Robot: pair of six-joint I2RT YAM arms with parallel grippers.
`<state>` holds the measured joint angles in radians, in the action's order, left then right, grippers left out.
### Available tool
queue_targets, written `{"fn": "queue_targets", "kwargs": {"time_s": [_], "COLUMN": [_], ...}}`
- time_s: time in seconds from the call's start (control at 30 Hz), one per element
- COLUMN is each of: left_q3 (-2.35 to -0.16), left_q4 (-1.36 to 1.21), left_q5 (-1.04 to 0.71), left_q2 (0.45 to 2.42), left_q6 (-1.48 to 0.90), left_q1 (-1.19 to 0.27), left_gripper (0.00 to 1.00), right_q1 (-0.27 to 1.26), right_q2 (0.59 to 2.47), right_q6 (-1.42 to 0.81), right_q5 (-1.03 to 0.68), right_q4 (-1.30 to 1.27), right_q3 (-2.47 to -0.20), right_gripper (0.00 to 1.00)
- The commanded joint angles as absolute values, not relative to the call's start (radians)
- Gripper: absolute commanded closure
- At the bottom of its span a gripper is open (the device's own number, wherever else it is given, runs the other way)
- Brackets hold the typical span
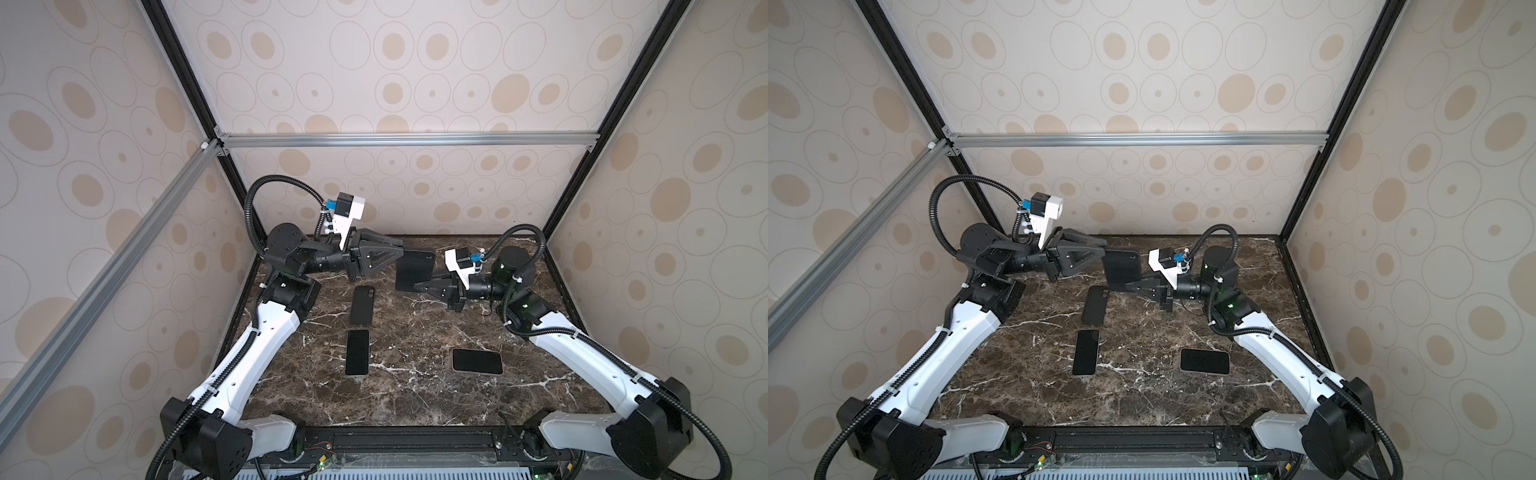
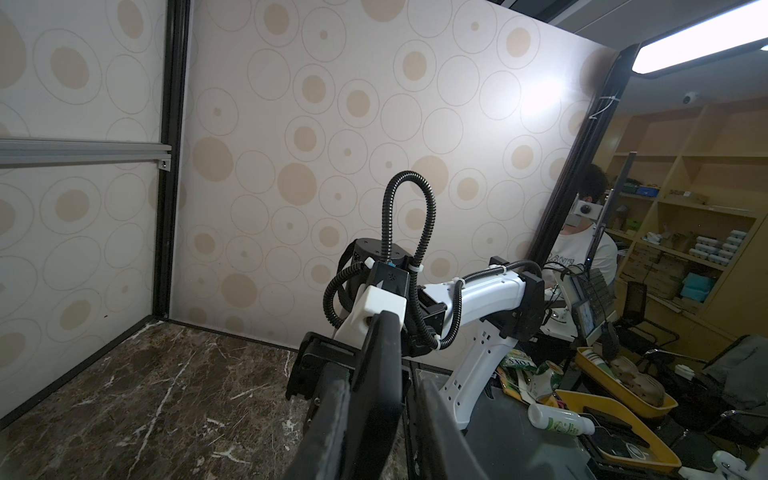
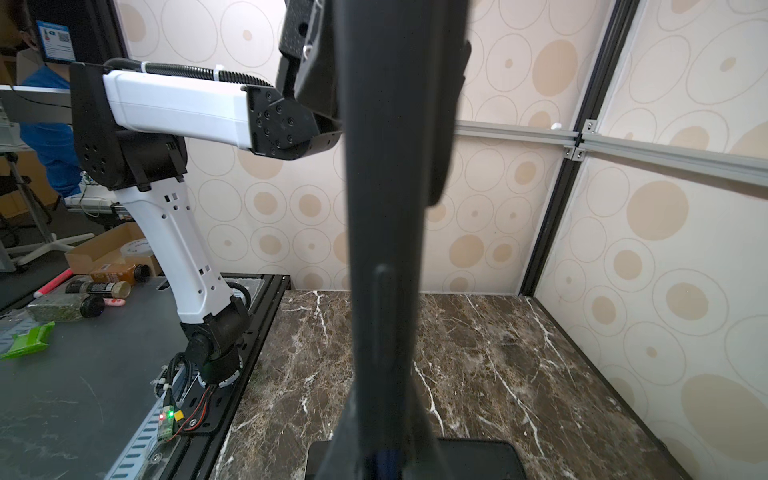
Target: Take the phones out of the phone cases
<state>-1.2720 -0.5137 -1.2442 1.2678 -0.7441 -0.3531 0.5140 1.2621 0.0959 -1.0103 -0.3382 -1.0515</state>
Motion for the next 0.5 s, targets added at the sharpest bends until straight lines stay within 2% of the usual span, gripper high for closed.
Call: {"fn": "queue_targets", "kwargs": {"time_s": [0.0,0.13,0.47], "left_q3": [-1.292,-1.293,-1.283], "left_q4": [-0.561,-0.564,-0.701], "left_q5": [-1.298,-1.302,-1.354], "left_q2": [1.265,1.264,1.268], "left_q6": [-0.774,-0.777,-0.888], "left_q1": [-0.347,-0.344,-0.335], "left_gripper": [0.73,0.82,0.95], "right_q1": [0.512,0.511,0.507], "right_q2": [1.264,1.266,1.295], "right_q6": [0.143,0.198,0.390], "right_q5": [-1.066,-1.072,-1.141], "right_q4": [-0.374,-0.358,-0.341], "right_q3": [-1.110,-1.109,-1.101], "right_gripper": [1.00,1.00,1.00]}}
